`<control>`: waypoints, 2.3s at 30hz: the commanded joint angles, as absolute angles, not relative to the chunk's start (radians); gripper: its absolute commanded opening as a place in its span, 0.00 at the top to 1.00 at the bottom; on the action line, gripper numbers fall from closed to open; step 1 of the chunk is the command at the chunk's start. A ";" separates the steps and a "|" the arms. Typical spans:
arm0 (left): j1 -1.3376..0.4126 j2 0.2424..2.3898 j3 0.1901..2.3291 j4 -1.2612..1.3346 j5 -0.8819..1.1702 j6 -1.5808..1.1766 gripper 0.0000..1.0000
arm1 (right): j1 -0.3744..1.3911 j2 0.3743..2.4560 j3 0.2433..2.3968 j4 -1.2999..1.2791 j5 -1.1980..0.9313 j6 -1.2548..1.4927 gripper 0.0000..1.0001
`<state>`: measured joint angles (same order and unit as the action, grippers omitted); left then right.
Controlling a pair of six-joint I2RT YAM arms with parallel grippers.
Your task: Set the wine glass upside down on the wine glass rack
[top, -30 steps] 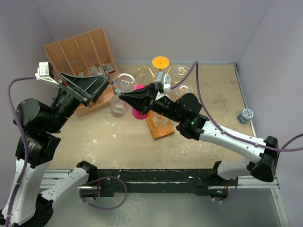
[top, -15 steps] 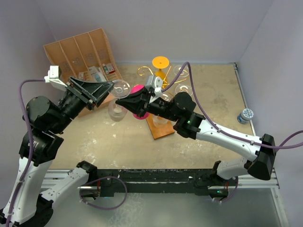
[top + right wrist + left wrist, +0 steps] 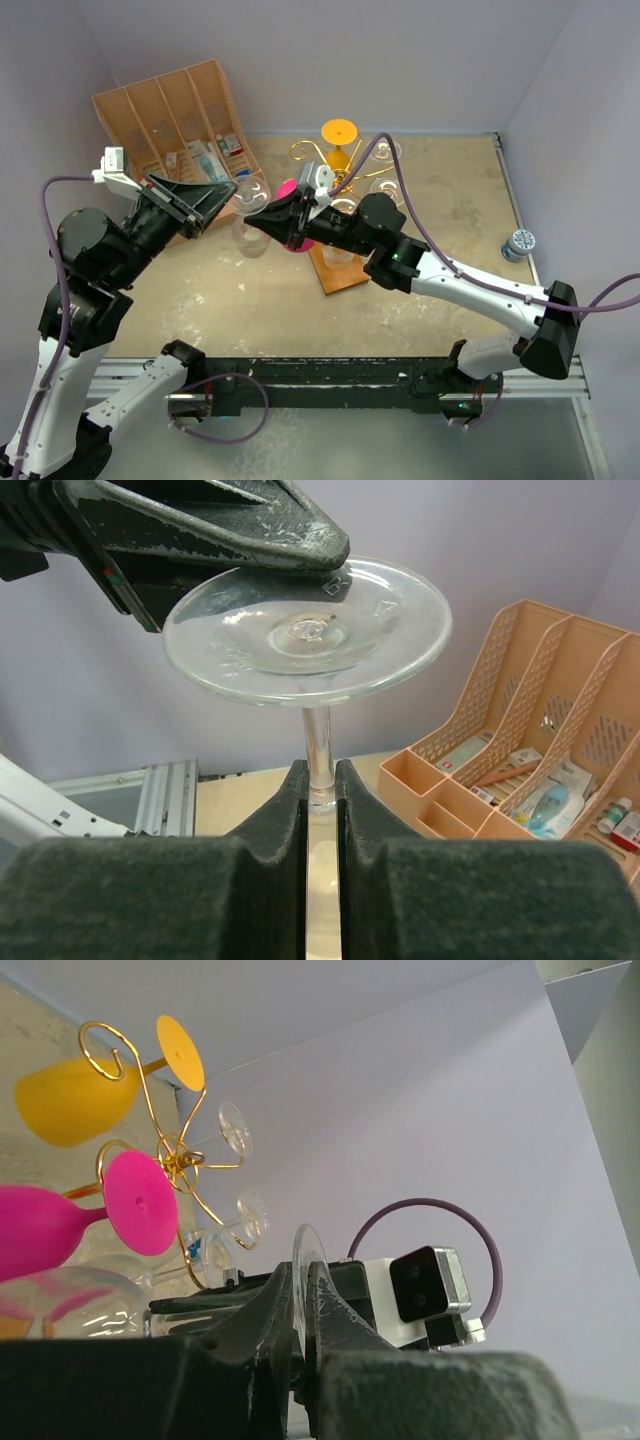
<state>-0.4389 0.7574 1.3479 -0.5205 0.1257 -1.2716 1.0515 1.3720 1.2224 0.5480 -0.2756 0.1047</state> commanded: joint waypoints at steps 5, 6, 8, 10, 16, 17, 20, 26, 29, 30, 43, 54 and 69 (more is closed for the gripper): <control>-0.436 0.749 1.425 -0.570 -0.017 -1.196 1.00 | 1.060 1.304 1.271 0.648 -0.295 0.171 0.50; -0.436 0.749 1.438 -0.583 -0.038 -1.185 1.00 | 1.060 1.294 1.263 0.649 -0.293 0.174 0.46; -0.437 0.746 1.463 -0.609 -0.078 -1.165 1.00 | 1.059 1.275 1.245 0.648 -0.282 0.181 0.40; -0.436 0.741 1.477 -0.626 -0.112 -1.149 1.00 | 1.060 1.254 1.229 0.645 -0.274 0.189 0.38; -0.438 0.745 1.464 -0.632 -0.143 -1.122 1.00 | 1.060 1.157 1.157 0.646 -0.184 0.231 0.35; -0.436 0.749 1.451 -0.624 -0.141 -1.121 1.00 | 1.060 1.130 1.144 0.646 -0.162 0.240 0.34; -0.437 0.766 1.409 -0.570 -0.142 -1.120 1.00 | 1.060 1.069 1.095 0.652 -0.128 0.264 0.33; -0.436 0.853 1.406 -0.478 -0.193 -1.069 1.00 | 1.060 0.962 1.012 0.682 -0.117 0.324 0.33; -0.436 0.893 1.388 -0.417 -0.175 -1.061 1.00 | 1.059 0.916 0.985 0.685 -0.105 0.354 0.32; -0.436 0.905 1.378 -0.399 -0.171 -1.066 1.00 | 1.060 0.897 0.974 0.692 -0.108 0.361 0.32; -0.436 1.095 1.306 -0.160 -0.012 -1.105 1.00 | 1.060 0.790 0.869 0.716 -0.085 0.424 0.30; -0.436 1.166 1.238 -0.013 0.109 -1.224 1.00 | 1.060 0.798 0.821 0.809 -0.147 0.501 0.30; -0.436 1.324 1.337 0.071 0.164 -1.213 1.00 | 1.060 0.793 0.808 0.817 -0.115 0.517 0.31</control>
